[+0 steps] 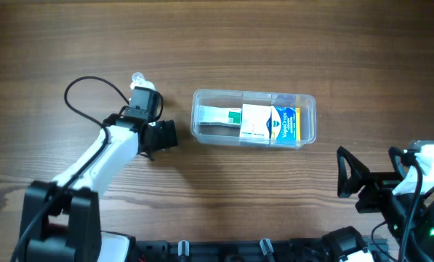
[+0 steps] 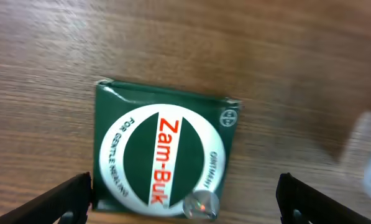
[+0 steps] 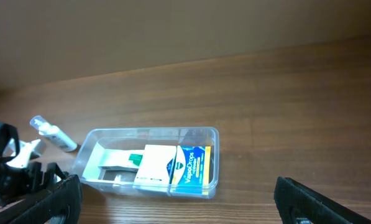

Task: Pack container
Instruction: 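Move left gripper to the green Zam-Buk tin and grasp it, then place the Zam-Buk tin into the container and release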

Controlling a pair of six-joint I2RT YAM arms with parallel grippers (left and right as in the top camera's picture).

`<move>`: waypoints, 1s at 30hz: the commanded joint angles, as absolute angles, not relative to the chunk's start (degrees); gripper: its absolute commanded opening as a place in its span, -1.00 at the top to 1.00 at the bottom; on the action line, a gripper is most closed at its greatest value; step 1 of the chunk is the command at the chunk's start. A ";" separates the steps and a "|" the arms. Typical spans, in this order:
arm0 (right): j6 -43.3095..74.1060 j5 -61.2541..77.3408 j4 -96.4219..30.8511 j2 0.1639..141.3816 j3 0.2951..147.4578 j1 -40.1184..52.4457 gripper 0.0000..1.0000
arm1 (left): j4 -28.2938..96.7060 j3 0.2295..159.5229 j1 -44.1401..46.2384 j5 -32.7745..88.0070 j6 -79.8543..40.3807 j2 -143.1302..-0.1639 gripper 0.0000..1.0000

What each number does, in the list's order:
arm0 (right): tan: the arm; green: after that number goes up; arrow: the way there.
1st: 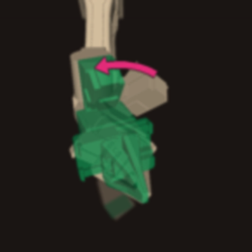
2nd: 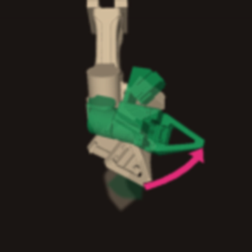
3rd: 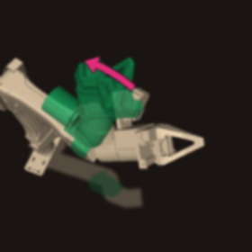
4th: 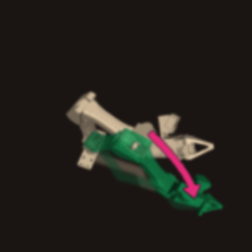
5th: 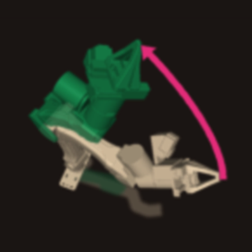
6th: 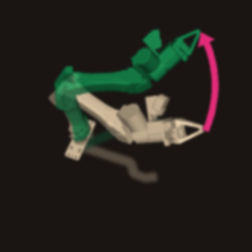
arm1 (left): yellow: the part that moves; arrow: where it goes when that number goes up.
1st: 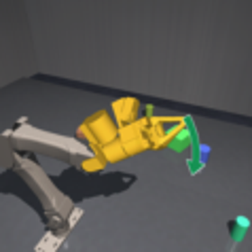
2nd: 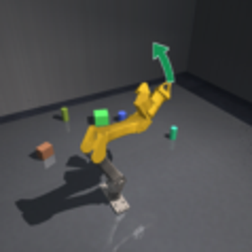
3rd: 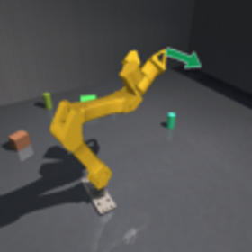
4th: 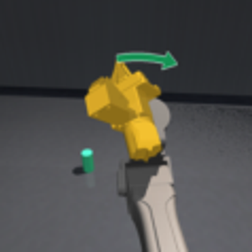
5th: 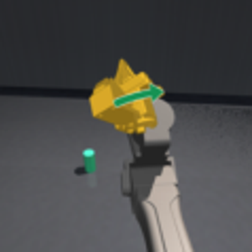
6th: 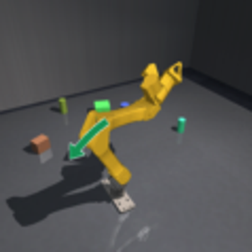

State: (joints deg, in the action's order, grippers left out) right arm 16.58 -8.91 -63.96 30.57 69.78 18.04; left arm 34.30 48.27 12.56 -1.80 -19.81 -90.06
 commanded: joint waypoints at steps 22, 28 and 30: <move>16.67 -9.65 -63.94 30.63 69.78 17.80 -1.00 | 33.89 60.58 25.45 6.04 -12.40 -67.85 -0.05; 16.67 -9.65 -63.94 30.63 69.78 17.80 -1.00 | 22.65 60.58 36.58 5.28 -14.46 -75.44 0.01; 16.69 -9.65 -63.94 30.63 69.78 17.80 -1.00 | 18.13 60.80 39.13 5.32 -16.47 -80.40 -0.01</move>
State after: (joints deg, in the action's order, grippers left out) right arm 16.58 -8.91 -64.05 30.57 69.78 18.04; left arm 22.90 60.64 35.75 5.48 -14.20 -74.37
